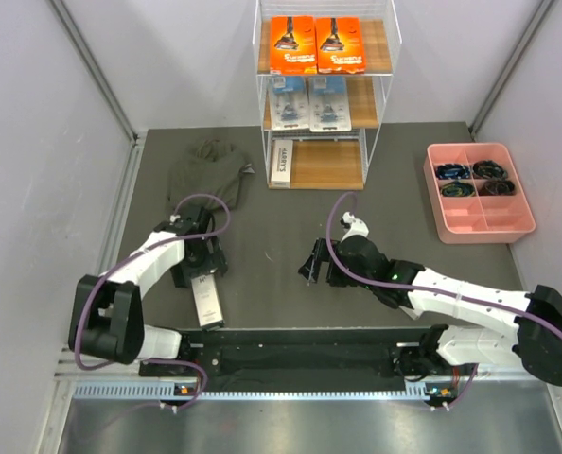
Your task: Place and organize the shaving razors onto the shelf
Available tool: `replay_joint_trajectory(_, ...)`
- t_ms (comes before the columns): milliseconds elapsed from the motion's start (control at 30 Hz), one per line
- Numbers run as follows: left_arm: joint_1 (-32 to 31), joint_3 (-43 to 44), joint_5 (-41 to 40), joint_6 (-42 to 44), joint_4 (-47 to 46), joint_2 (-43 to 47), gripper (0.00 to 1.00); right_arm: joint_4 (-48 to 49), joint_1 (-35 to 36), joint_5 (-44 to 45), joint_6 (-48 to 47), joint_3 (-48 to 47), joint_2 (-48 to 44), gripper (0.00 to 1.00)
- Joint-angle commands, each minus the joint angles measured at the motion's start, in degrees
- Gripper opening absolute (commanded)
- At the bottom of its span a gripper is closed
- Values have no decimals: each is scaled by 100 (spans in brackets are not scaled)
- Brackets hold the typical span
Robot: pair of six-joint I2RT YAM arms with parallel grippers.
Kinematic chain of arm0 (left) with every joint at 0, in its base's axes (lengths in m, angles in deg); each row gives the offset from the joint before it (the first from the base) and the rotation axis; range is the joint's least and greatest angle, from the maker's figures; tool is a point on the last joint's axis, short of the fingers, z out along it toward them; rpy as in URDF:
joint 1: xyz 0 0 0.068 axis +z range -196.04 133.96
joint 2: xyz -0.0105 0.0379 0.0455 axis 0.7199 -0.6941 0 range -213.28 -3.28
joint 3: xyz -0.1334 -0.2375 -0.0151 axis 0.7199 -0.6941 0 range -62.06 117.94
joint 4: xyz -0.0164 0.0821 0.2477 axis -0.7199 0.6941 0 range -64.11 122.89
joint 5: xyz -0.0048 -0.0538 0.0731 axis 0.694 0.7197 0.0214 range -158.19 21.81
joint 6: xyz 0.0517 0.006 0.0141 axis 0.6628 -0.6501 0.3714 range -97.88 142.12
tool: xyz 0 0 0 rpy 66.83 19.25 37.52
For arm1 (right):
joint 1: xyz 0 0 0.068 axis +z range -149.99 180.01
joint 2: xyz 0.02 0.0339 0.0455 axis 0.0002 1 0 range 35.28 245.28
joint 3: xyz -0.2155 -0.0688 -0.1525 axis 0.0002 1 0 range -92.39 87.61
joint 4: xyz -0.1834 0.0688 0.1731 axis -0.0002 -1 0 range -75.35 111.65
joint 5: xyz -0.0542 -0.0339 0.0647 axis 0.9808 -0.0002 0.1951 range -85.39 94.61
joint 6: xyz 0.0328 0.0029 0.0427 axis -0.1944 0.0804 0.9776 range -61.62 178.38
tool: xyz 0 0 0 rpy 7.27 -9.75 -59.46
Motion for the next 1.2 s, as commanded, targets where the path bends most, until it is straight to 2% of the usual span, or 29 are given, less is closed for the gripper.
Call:
replay_joint_trajectory(0,30,174,407,168,-122,-423,95,105,65,15,61,-26,-177,99)
replay_joint_trajectory(267,39,262,671,291,-43,-890,77,79,74,-12,70,-26,-204,99)
replay_joint_trajectory(400,39,253,750,317,-78,-829,61,79,65,-12,61,-26,-247,99)
replay_joint_trajectory(433,30,253,751,317,-79,-776,52,79,65,-12,61,-26,-256,99)
replay_joint_trajectory(533,39,262,925,344,-114,-714,42,61,65,-21,53,-70,-283,99)
replay_joint_trajectory(933,38,780,1331,335,-87,-434,41,-255,74,32,-79,-509,-502,99)
replay_joint_trajectory(1167,38,1018,1866,-270,-578,-205,41,-203,82,-20,-193,-685,-634,99)
